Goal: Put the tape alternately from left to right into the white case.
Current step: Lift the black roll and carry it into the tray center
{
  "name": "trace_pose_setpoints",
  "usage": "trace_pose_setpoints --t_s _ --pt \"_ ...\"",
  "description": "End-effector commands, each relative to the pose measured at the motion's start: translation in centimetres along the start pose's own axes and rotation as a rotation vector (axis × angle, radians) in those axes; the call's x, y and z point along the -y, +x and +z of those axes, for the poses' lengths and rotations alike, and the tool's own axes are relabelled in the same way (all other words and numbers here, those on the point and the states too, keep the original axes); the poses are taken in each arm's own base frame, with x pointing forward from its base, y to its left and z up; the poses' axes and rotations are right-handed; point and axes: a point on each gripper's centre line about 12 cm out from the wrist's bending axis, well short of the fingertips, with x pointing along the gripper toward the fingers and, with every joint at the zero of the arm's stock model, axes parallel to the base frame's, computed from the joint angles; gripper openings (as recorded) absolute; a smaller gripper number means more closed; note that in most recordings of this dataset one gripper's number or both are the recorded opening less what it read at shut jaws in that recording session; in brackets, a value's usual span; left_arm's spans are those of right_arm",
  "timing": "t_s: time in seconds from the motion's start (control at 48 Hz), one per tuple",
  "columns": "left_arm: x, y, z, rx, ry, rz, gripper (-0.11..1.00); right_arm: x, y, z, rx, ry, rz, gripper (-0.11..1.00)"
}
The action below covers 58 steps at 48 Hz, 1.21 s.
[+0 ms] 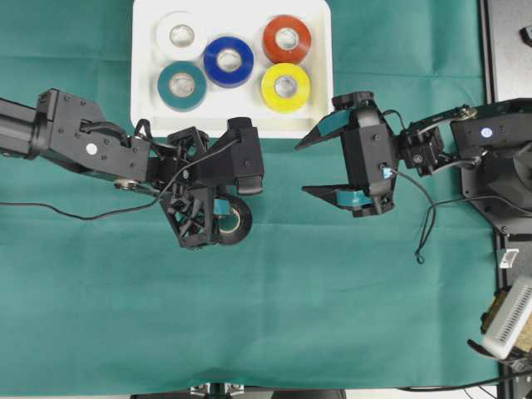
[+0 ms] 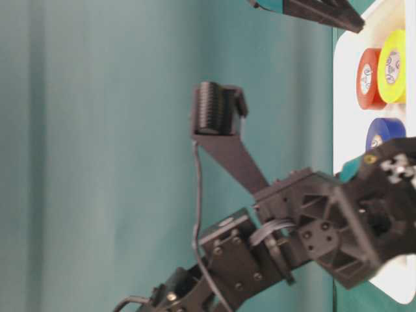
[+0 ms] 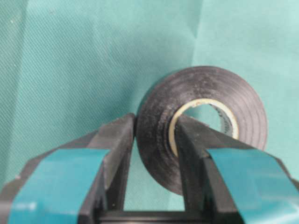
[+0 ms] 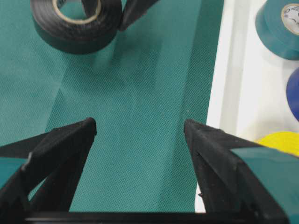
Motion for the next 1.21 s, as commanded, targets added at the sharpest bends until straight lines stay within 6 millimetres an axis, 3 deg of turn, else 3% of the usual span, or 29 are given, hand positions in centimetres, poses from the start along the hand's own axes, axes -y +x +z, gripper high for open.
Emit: trace_pose_setpoints --t_s 0.0,0.417,1.188 --pt "0.6 -1.9 1.6 0.055 0.003 -0.018 -0.04 -0.1 -0.3 0.9 0.032 -0.005 0.002 0.83" --pt "-0.5 -2.5 2.7 0.057 -0.008 0.001 -0.04 -0.1 -0.3 0.9 0.032 -0.006 0.002 0.83" --pt "-10.1 -3.9 5.9 0.120 -0.144 0.127 -0.04 -0.1 -0.3 0.8 0.030 -0.003 0.004 0.83"
